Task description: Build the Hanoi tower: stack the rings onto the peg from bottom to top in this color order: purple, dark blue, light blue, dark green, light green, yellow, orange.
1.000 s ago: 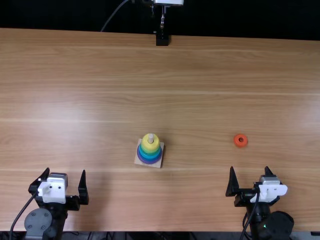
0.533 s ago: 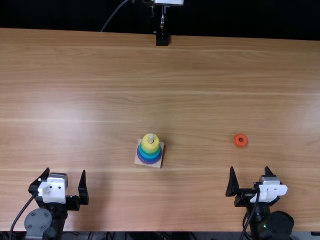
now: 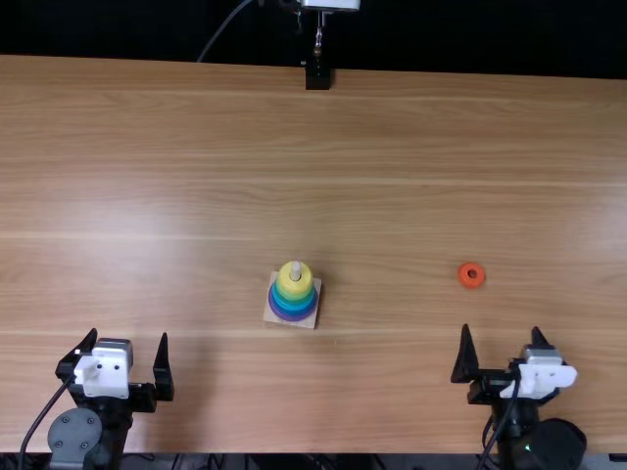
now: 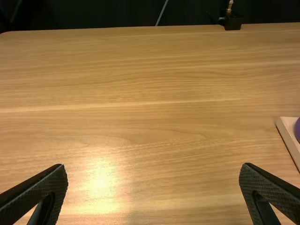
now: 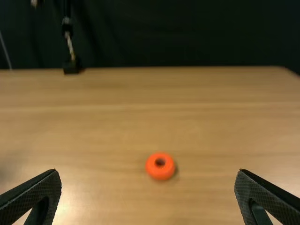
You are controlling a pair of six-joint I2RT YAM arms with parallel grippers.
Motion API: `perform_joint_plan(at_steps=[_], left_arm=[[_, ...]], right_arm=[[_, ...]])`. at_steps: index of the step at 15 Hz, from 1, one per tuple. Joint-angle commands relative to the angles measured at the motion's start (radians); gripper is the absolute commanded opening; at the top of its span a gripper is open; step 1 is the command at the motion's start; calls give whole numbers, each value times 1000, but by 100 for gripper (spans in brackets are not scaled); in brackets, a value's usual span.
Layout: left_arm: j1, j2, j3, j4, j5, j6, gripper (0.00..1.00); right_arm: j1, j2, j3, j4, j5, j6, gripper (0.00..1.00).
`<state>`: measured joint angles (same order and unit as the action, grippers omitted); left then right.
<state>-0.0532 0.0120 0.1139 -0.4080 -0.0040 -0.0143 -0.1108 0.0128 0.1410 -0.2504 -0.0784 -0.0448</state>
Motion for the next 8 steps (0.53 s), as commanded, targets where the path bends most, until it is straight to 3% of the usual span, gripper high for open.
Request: perform_joint_plan(at_steps=[1,5,8], left_arm=[[-10,-12,-114,-45,-9,1,100],[-8,-12,-114,-45,-9,1,100],[-10,-12,-114,-45,-9,1,100]], right_arm=[[-35,9,131,12,-4,6,100],[-29,294,451,-51,-1,10,100],[-30,589,687,-251,-3,10,100]])
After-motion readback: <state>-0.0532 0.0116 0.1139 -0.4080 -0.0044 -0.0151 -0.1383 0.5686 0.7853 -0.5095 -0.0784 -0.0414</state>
